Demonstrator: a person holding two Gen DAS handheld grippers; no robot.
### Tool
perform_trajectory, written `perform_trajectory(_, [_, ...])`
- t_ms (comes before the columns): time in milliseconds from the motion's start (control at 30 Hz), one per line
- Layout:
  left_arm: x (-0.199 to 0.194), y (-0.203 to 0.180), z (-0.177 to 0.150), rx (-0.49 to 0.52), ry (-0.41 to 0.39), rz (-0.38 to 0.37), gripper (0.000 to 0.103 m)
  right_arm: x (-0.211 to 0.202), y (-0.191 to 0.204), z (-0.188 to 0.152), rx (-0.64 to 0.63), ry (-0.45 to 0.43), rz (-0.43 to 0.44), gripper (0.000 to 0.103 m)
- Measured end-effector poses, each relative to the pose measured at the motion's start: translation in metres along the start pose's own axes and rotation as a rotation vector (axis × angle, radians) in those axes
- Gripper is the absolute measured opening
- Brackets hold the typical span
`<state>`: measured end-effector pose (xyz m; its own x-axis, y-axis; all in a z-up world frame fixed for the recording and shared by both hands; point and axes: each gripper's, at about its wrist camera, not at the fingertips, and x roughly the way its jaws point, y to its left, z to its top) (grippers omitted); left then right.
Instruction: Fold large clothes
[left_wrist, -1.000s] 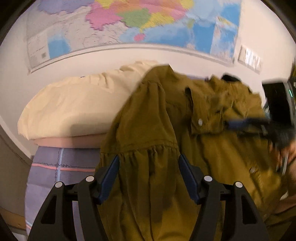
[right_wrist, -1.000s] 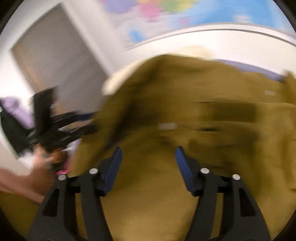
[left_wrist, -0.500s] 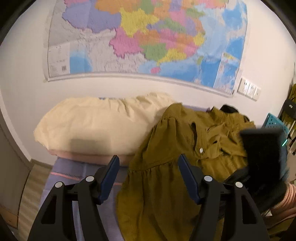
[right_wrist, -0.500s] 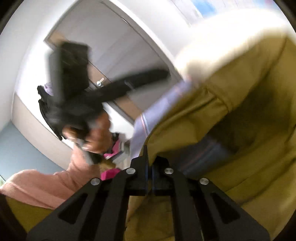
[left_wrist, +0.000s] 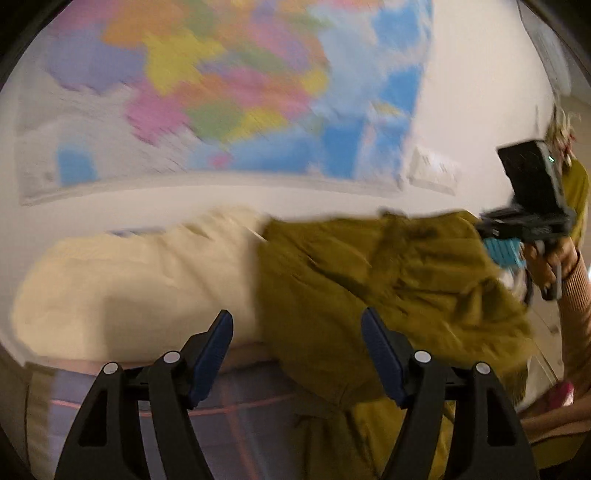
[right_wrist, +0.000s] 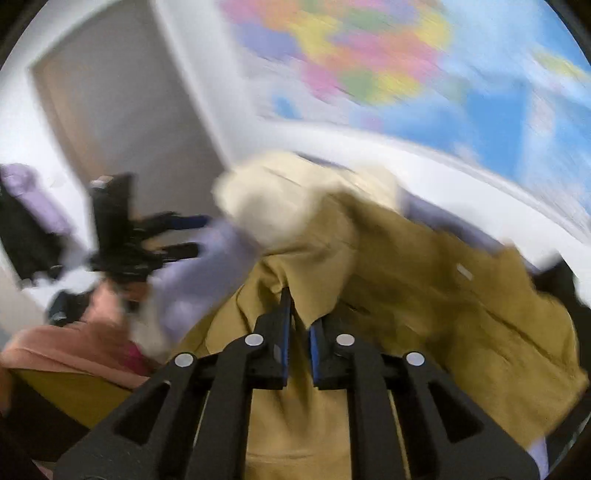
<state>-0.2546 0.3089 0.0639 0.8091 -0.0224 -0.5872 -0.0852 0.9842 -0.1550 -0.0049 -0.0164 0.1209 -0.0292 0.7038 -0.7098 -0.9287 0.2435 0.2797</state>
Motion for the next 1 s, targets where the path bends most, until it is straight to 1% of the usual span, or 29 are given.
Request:
perform_trajectory(33, [0.018, -0.007, -0.002, 0.013, 0.038, -0.022, 0.069, 0.009, -0.012, -0.014, 0.03, 0.03, -0.042, 0.022])
perform_trajectory(67, [0.037, -0.015, -0.003, 0.028, 0.077, -0.031, 0.069, 0.015, -0.028, -0.027, 0.07, 0.043, -0.093, 0.043])
perform_trajectory(100, [0.049, -0.02, -0.005, 0.042, 0.101, -0.035, 0.069, 0.018, -0.037, -0.04, 0.101, 0.034, -0.125, 0.055])
perform_trajectory(133, [0.064, -0.026, -0.006, 0.057, 0.129, -0.039, 0.069, 0.018, -0.052, -0.054, 0.145, 0.015, -0.182, 0.075])
perform_trajectory(167, [0.074, -0.029, -0.007, 0.065, 0.146, -0.04, 0.069, 0.017, -0.059, -0.063, 0.172, -0.005, -0.206, 0.085])
perform_trajectory(200, [0.085, -0.033, -0.007, 0.071, 0.164, -0.043, 0.069, 0.012, -0.073, -0.072, 0.198, -0.036, -0.204, 0.085])
perform_trajectory(233, [0.094, -0.036, -0.006, 0.073, 0.177, -0.039, 0.069, 0.003, -0.082, -0.089, 0.238, -0.087, -0.161, 0.085])
perform_trajectory(267, [0.098, -0.037, -0.006, 0.076, 0.181, -0.029, 0.069, -0.004, -0.087, -0.102, 0.275, -0.121, -0.116, 0.086])
perform_trajectory(300, [0.102, -0.038, -0.004, 0.081, 0.182, -0.023, 0.069, -0.01, -0.087, -0.115, 0.298, -0.142, -0.092, 0.086])
perform_trajectory(333, [0.104, -0.038, -0.003, 0.082, 0.182, -0.026, 0.068, -0.014, -0.092, -0.137, 0.334, -0.166, -0.063, 0.086])
perform_trajectory(367, [0.106, -0.038, -0.002, 0.079, 0.184, -0.024, 0.068, -0.017, -0.09, -0.151, 0.357, -0.168, -0.051, 0.085])
perform_trajectory(400, [0.107, -0.038, 0.0, 0.079, 0.183, -0.019, 0.068, -0.016, -0.091, -0.161, 0.376, -0.161, -0.044, 0.082])
perform_trajectory(433, [0.109, -0.038, 0.002, 0.08, 0.182, -0.021, 0.068, -0.009, -0.089, -0.178, 0.389, -0.147, -0.044, 0.076])
perform_trajectory(500, [0.112, -0.037, 0.006, 0.079, 0.184, -0.021, 0.068, 0.0, -0.081, -0.194, 0.392, -0.118, -0.059, 0.074])
perform_trajectory(567, [0.114, -0.039, 0.007, 0.08, 0.186, -0.02, 0.068, 0.014, -0.072, -0.201, 0.399, -0.099, -0.075, 0.073])
perform_trajectory(667, [0.12, -0.043, 0.011, 0.067, 0.186, -0.026, 0.068, 0.038, -0.06, -0.199, 0.344, -0.065, -0.144, 0.073])
perform_trajectory(700, [0.12, -0.044, 0.009, 0.068, 0.187, -0.028, 0.069, 0.042, -0.057, -0.199, 0.321, -0.06, -0.144, 0.071])
perform_trajectory(733, [0.121, -0.046, 0.009, 0.069, 0.189, -0.027, 0.069, 0.045, -0.054, -0.201, 0.316, -0.056, -0.1, 0.048])
perform_trajectory(767, [0.122, -0.047, 0.009, 0.07, 0.192, -0.025, 0.069, 0.05, -0.055, -0.204, 0.316, -0.048, -0.058, 0.03])
perform_trajectory(800, [0.122, -0.048, 0.008, 0.07, 0.195, -0.023, 0.069, 0.05, -0.052, -0.203, 0.306, -0.042, -0.06, 0.027])
perform_trajectory(833, [0.122, -0.047, 0.008, 0.067, 0.196, -0.023, 0.069, 0.049, -0.05, -0.203, 0.294, -0.039, -0.064, 0.018])
perform_trajectory(867, [0.122, -0.046, 0.009, 0.062, 0.198, -0.023, 0.069, 0.043, -0.049, -0.202, 0.288, -0.046, -0.045, 0.015])
perform_trajectory(933, [0.122, -0.044, 0.01, 0.051, 0.197, -0.029, 0.069, 0.01, -0.051, -0.197, 0.289, -0.121, -0.055, 0.013])
perform_trajectory(1000, [0.122, -0.044, 0.012, 0.051, 0.192, -0.024, 0.069, -0.024, -0.053, -0.19, 0.279, -0.184, -0.092, 0.012])
